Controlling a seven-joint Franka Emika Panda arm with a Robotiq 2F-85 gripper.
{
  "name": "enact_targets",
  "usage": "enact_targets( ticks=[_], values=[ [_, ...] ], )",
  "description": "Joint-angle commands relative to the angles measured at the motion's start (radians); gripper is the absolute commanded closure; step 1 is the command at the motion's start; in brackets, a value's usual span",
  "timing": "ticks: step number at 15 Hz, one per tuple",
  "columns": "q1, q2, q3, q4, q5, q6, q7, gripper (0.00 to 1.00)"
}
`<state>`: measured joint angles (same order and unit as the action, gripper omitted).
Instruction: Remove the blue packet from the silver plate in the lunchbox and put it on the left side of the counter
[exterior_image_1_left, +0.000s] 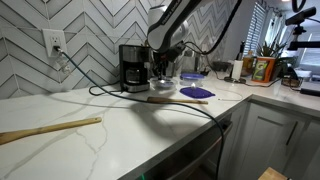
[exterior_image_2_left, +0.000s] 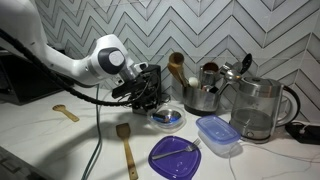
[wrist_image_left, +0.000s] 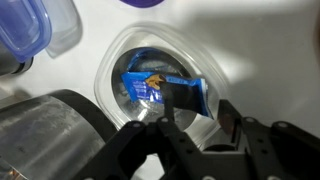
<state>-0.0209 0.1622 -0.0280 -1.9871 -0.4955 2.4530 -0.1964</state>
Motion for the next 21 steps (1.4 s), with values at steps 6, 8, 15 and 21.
enact_targets(
  ticks=[6,8,15,21],
  values=[
    [-0.016,0.064,0.010,0.045,0.125,0.031,-0.107,0.63],
    [-0.018,0.071,0.011,0.052,0.157,0.024,-0.138,0.65],
    [-0.029,0.092,0.013,0.076,0.226,0.011,-0.212,0.75],
    [-0.043,0.100,0.020,0.085,0.276,0.006,-0.266,0.80]
  ],
)
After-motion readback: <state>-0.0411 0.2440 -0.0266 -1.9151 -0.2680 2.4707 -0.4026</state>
